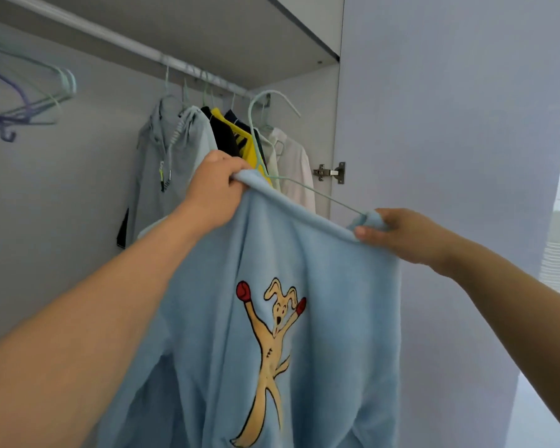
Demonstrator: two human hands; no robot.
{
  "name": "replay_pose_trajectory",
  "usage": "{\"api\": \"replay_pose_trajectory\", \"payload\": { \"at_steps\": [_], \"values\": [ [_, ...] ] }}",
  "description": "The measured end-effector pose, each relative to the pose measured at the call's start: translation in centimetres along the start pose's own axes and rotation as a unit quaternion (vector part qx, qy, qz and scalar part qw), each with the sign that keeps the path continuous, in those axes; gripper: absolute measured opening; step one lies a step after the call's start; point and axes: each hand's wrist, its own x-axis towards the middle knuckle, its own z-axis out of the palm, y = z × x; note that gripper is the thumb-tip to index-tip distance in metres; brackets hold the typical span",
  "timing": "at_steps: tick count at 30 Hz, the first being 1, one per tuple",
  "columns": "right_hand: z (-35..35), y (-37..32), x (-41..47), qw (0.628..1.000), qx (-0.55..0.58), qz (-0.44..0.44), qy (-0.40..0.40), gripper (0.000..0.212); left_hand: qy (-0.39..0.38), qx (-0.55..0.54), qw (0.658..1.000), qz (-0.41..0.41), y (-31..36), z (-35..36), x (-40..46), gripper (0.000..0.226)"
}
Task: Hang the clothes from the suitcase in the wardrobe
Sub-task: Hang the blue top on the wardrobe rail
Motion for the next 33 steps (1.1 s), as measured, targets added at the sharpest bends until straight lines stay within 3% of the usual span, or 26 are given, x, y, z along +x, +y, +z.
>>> {"api": "replay_pose_trajectory", "payload": {
  "at_steps": [3,5,11,16,17,19,21,22,24,26,29,33],
  "values": [
    [0.8,-1.6,0.7,0.985,-0.163,-0.047,0.025,0.041,-0.027,0.004,1.000,0.009,-0.1,-0.6,0.3,0.028],
    [1.5,-3.0,0.9,0.969,-0.233,-0.075,0.034,0.044,-0.035,0.002,0.999,0.017,-0.1,-0.5,0.1,0.026],
    [4.3,-5.5,2.1,0.956,-0.252,-0.132,0.074,0.039,-0.077,0.010,0.992,0.101,1.1,1.3,-0.7,0.024],
    [3.0,-3.7,2.7,0.955,-0.220,-0.100,0.172,0.037,-0.105,0.032,0.991,0.076,-0.7,0.1,-0.8,0.032],
    [2.5,-3.2,2.6,0.947,-0.214,-0.103,0.216,0.035,-0.118,0.048,0.990,0.058,-1.3,-0.4,-0.7,0.037],
    [1.9,-2.0,2.6,0.931,-0.209,-0.129,0.270,0.033,-0.213,0.048,0.976,0.014,-1.6,-1.6,-1.1,0.075],
    [1.9,-0.6,2.8,0.942,-0.212,-0.113,0.235,0.036,-0.348,-0.012,0.936,-0.052,-1.0,-2.5,-1.4,0.110],
    [2.1,0.2,2.8,0.949,-0.200,-0.100,0.221,0.039,-0.387,-0.048,0.916,-0.088,-0.8,-2.7,-1.6,0.114],
    [2.2,1.3,2.9,0.946,-0.167,-0.105,0.256,0.040,-0.380,-0.064,0.914,-0.125,-0.7,-2.5,-1.6,0.092],
    [2.4,1.3,2.7,0.937,-0.153,-0.124,0.290,0.039,-0.344,0.026,0.929,-0.135,-0.6,-2.0,-1.4,0.059],
    [2.6,1.3,2.8,0.940,-0.154,-0.131,0.276,0.037,-0.348,0.123,0.921,-0.124,-0.5,-1.3,-0.9,0.050],
    [2.1,0.8,2.9,0.947,-0.145,-0.119,0.260,0.039,-0.269,-0.047,0.959,-0.073,-0.3,-0.4,-1.0,0.029]
  ]
}}
